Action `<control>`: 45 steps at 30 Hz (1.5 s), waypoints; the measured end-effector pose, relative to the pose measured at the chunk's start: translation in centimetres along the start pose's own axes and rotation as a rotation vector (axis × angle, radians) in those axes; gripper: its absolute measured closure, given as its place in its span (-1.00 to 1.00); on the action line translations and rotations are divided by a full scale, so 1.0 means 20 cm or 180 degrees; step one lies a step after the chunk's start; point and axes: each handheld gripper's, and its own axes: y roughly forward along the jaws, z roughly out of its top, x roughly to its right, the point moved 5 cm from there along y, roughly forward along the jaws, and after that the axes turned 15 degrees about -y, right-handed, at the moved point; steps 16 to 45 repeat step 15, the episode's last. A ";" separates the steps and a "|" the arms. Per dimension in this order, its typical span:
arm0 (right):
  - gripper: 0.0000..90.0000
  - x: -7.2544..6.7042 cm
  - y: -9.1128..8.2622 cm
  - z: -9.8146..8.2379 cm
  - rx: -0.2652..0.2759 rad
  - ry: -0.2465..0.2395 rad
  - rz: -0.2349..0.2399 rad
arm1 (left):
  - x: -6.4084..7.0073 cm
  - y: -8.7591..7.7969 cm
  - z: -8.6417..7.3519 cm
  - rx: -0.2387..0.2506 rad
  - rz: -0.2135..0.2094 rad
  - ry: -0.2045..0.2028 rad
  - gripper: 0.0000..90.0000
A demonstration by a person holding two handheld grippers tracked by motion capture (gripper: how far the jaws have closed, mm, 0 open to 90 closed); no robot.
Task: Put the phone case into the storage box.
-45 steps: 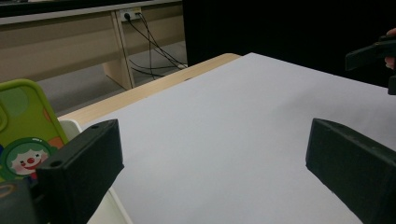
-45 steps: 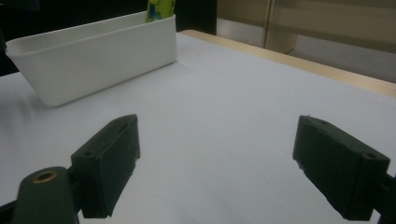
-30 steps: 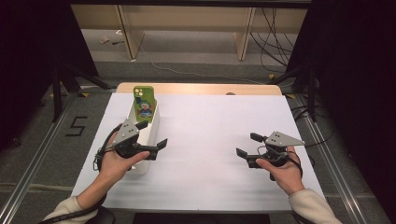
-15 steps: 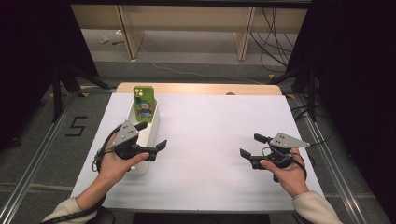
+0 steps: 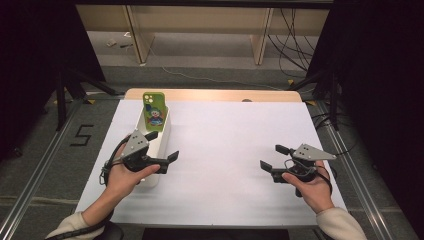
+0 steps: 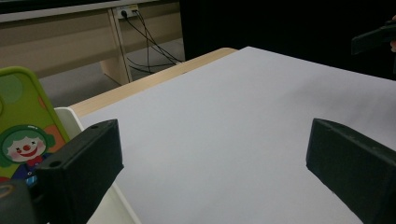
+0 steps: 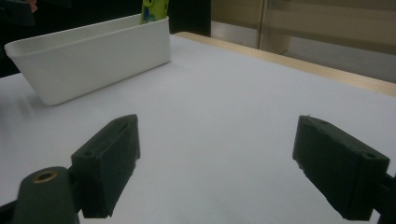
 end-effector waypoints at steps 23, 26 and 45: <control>-0.65 0.00 0.00 -0.01 0.0006 0.0009 0.0012 | 0.01 0.01 0.00 0.0026 0.0026 0.0017 -0.94; -0.65 0.00 0.00 -0.01 0.0006 0.0009 0.0012 | 0.01 0.01 0.00 0.0026 0.0026 0.0017 -0.94; -0.65 0.00 0.00 -0.01 0.0006 0.0009 0.0012 | 0.01 0.01 0.00 0.0026 0.0026 0.0017 -0.94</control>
